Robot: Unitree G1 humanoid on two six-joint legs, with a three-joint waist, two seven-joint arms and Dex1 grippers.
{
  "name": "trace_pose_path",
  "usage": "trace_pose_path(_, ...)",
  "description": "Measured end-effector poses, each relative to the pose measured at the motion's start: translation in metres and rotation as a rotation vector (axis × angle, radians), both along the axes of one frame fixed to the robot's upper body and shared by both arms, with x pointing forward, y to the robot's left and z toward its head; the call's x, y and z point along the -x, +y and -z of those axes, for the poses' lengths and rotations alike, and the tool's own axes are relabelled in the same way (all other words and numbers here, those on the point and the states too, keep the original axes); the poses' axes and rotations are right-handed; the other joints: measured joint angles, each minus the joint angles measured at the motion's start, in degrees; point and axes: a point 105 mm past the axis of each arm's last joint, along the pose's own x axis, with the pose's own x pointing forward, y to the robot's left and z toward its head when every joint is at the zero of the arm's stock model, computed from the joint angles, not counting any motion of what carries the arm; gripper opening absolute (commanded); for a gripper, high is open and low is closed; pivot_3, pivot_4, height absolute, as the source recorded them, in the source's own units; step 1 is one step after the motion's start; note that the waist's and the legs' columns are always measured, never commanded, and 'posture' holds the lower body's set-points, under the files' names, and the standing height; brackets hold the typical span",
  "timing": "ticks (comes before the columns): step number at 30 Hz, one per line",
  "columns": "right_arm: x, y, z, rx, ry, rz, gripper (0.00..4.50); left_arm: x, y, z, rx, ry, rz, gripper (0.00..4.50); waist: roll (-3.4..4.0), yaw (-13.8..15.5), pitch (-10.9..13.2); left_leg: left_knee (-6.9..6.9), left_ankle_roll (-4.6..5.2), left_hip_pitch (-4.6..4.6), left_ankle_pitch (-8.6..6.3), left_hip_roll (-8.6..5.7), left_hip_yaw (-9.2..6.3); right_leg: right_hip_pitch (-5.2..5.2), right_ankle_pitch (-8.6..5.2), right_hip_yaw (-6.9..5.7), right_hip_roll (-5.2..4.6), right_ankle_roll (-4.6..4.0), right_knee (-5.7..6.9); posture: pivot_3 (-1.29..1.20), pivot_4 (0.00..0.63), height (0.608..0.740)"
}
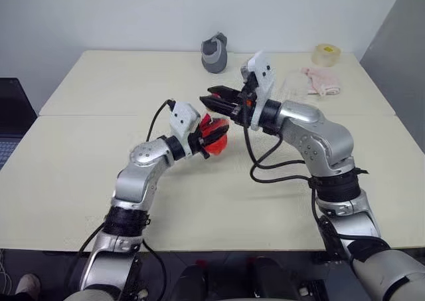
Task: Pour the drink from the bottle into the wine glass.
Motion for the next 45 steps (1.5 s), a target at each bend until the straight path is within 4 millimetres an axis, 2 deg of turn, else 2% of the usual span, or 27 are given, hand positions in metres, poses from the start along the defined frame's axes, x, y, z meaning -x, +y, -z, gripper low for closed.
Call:
trace_pose_path(5,0.027,-0.007,0.004,0.105,-0.043,-0.311,1.21,0.044,0.000,0.006,-0.034,0.038,0.110,1.40,0.02,0.0,0.0,0.00,0.13,0.06,-0.07,0.03,0.00,0.07,0.00,-0.01,0.00,0.00,-0.02,0.00,0.150,0.740)
trace_pose_path(8,0.035,-0.006,0.006,0.125,-0.060,-0.411,1.21,0.060,0.001,0.008,-0.042,0.079,0.131,1.40,0.02,0.0,0.0,0.01,0.17,0.07,-0.09,0.06,-0.04,0.08,0.00,-0.03,0.01,0.00,0.01,0.00,0.150,0.740)
trace_pose_path(12,0.034,-0.005,0.006,0.126,-0.058,-0.434,1.21,0.063,0.001,0.008,-0.035,0.101,0.123,1.40,0.03,0.2,0.0,0.05,0.12,0.06,-0.07,0.05,-0.04,0.12,0.00,-0.03,0.00,0.00,-0.01,0.00,0.150,0.740)
trace_pose_path(13,0.034,-0.006,0.006,0.127,-0.055,-0.435,1.93,0.063,0.000,0.008,-0.033,0.101,0.123,1.40,0.03,0.2,0.0,0.04,0.10,0.05,-0.06,0.05,-0.05,0.12,0.00,-0.04,-0.02,0.00,-0.03,0.00,0.150,0.740)
trace_pose_path(17,0.030,-0.029,0.002,0.141,-0.011,-0.373,3.26,0.061,-0.001,0.010,-0.032,0.110,0.127,1.40,0.02,1.1,0.0,0.05,0.08,0.02,-0.05,0.04,-0.05,0.13,0.00,-0.04,-0.12,0.00,-0.08,0.00,0.150,0.740)
trace_pose_path(20,0.033,-0.039,0.000,0.147,-0.008,-0.330,4.31,0.054,0.001,0.010,-0.024,0.118,0.113,1.40,0.03,1.4,0.0,0.04,0.10,0.03,-0.06,0.03,-0.02,0.13,0.00,-0.05,-0.11,0.00,-0.07,0.00,0.150,0.740)
trace_pose_path(21,0.034,-0.041,0.000,0.146,-0.007,-0.315,4.48,0.052,0.002,0.010,-0.022,0.122,0.106,1.40,0.03,1.4,0.0,0.04,0.10,0.03,-0.06,0.02,-0.02,0.13,0.00,-0.04,-0.11,0.00,-0.07,0.00,0.150,0.740)
trace_pose_path(27,0.032,-0.045,-0.014,0.092,-0.039,-0.168,4.48,0.022,0.008,0.003,0.011,0.112,0.034,1.40,0.03,1.4,0.0,0.05,0.08,0.03,-0.05,0.00,-0.01,0.13,0.00,-0.08,-0.06,0.00,-0.05,0.00,0.150,0.740)
trace_pose_path(32,0.019,-0.031,-0.017,-0.016,-0.015,-0.027,4.48,-0.002,-0.004,-0.009,0.054,0.069,0.017,1.40,0.03,1.4,0.0,0.04,-0.01,0.02,0.01,0.00,-0.02,0.11,0.00,-0.06,-0.06,0.00,-0.05,0.00,0.150,0.740)
trace_pose_path(36,0.001,-0.029,-0.017,-0.044,-0.011,0.093,4.48,-0.011,-0.017,-0.014,0.063,0.031,0.035,1.40,0.03,1.4,0.0,0.05,-0.02,0.01,0.01,-0.04,0.01,0.10,0.00,-0.04,-0.08,0.00,-0.05,0.00,0.150,0.740)
trace_pose_path(39,-0.011,-0.030,-0.020,-0.049,-0.030,0.158,4.48,-0.019,-0.017,-0.017,0.058,0.011,0.026,1.40,0.03,1.3,0.0,0.04,-0.02,0.02,0.01,-0.08,0.04,0.06,0.00,-0.03,-0.03,0.00,-0.03,0.00,0.150,0.740)
trace_pose_path(45,-0.018,-0.024,-0.018,-0.056,-0.040,0.187,4.48,-0.023,-0.017,-0.017,0.056,-0.001,0.021,1.40,0.03,0.8,0.0,0.02,-0.02,0.00,0.01,-0.04,0.03,0.03,0.00,-0.01,-0.03,0.00,-0.02,0.00,0.150,0.740)
